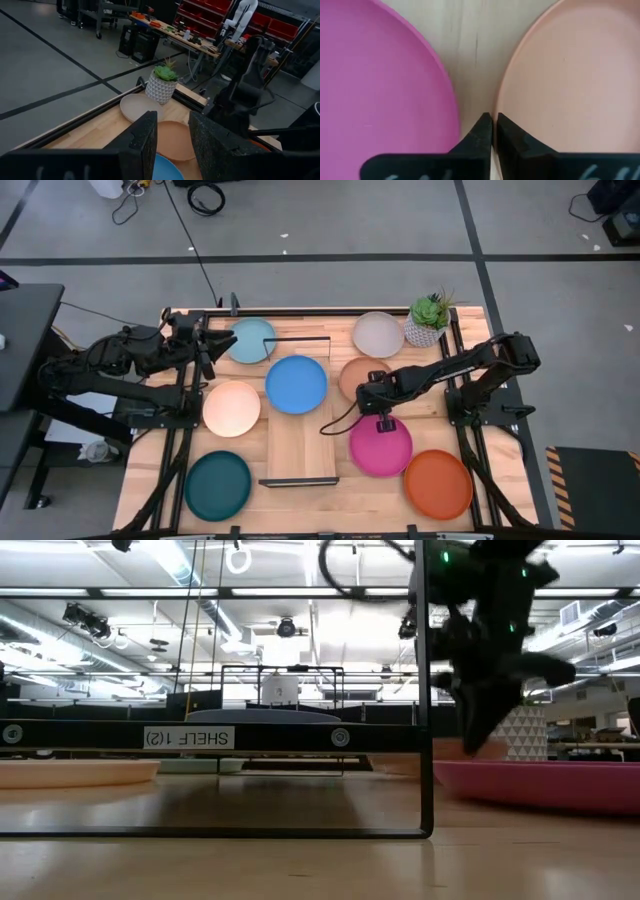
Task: Place and stack plates onto a shelf
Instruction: Put the brown plate on the shelf
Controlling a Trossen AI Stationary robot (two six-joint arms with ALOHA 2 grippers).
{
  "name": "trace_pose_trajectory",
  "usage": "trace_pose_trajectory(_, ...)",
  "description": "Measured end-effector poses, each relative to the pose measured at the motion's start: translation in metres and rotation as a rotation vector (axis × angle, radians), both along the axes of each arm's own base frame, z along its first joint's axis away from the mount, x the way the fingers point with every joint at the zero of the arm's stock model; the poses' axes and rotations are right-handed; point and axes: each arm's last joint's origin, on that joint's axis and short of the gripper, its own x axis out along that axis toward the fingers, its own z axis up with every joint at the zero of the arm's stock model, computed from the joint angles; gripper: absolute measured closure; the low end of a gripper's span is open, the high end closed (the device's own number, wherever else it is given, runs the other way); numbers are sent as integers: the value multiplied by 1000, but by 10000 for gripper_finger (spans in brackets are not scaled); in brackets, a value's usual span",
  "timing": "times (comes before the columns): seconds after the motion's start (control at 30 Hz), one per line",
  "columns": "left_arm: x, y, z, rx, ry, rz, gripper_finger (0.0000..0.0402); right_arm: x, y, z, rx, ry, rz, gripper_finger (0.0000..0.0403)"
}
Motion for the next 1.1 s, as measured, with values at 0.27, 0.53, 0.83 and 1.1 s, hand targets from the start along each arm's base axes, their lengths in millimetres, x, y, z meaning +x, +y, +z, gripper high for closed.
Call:
trace_pose_trajectory(0.27,0,0,0,0,-1,1,281,14,12,49,-41,-63,-72,386)
trace_pose_trajectory(0.53,0,0,0,0,0,1,281,28,50,90,-89,-203,370,385)
trace_pose_trajectory(0.83,9,0,-3,1,32,0,281,39,86,89,-75,-349,864,382)
trace_pose_trajectory(1.1,20,-1,-7,0,72,0,281,59,110,62,-145,-395,1078,382)
